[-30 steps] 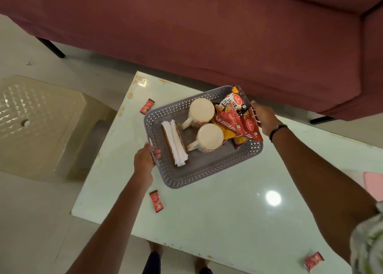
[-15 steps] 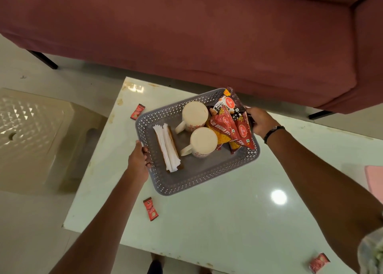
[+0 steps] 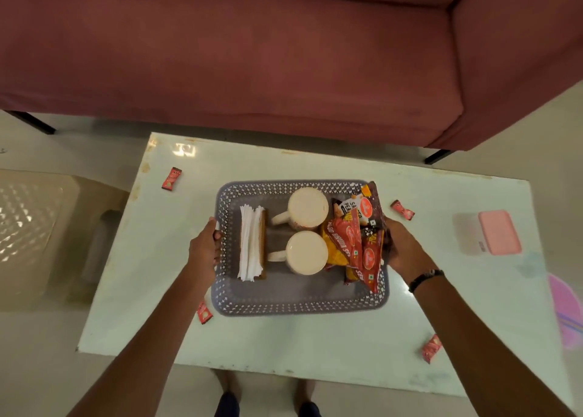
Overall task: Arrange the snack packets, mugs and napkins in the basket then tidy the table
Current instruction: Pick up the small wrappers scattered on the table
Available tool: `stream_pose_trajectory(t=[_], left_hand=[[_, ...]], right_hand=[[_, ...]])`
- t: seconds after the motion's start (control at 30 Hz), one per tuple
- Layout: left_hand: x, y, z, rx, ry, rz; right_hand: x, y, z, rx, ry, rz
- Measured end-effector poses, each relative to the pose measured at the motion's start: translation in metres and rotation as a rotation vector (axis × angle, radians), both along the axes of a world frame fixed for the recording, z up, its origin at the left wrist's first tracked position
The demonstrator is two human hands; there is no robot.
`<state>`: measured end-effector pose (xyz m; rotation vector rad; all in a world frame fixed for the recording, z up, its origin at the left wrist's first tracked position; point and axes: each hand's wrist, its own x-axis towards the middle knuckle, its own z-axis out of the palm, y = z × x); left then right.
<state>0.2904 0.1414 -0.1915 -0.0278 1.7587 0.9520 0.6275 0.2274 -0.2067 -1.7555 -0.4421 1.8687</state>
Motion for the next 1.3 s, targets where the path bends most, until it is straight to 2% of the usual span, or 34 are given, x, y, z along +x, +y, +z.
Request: stream_pose_trajectory(t=[0.2,0.43,0.9,1.3], left_hand=[[0.055,-0.035,0.004,-0.071,0.031,-0.076],[0.079,-0.06,-0.01,-0.169,0.079,-0.118],[0.074,-0.006,-0.021,-0.13,0.133,-0.172],[0.062,0.0,-0.04,-0.116,0.074,-0.219]], right_hand=[[0.052,-0.063,0.014,-0.026,0.028,-0.103],[0.078,-0.099,-0.004,-0.092,-0.008,-0.147],[0.076,-0.06,-0.026,-0.039,0.016,-0.177],[0.078,-0.051,-0.058,-0.021,-0.009,-0.125]])
